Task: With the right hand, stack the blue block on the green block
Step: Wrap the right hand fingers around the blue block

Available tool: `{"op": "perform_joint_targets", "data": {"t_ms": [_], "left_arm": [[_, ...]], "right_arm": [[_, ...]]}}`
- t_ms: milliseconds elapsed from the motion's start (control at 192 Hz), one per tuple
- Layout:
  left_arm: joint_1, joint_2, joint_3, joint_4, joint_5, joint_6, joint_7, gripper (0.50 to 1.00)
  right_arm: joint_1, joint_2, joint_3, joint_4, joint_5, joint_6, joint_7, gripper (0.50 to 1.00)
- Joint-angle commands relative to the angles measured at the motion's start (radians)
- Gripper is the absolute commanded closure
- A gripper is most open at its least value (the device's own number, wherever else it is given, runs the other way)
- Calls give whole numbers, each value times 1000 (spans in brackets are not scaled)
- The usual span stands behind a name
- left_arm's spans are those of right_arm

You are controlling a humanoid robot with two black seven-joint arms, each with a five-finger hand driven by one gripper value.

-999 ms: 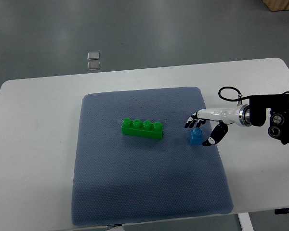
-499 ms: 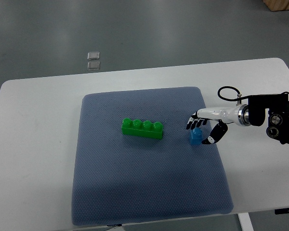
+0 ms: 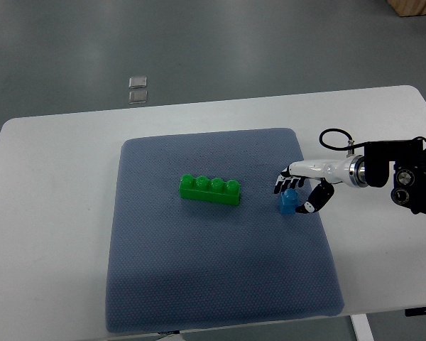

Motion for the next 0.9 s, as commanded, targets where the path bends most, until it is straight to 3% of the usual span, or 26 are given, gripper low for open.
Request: {"op": "perform_joint_targets", "data": {"t_ms": [0,229,895], "left_arm": [[0,0,0,1,0,0,0,500],[0,0,0,-1,0,0,0,500],[0,0,0,1,0,0,0,500]], "right_arm": [[0,4,-4,0,-15,0,0,779],[0,2,-5,-2,-22,-1,0,812],[6,-1,-5,-2,-28,5,0,787]]}}
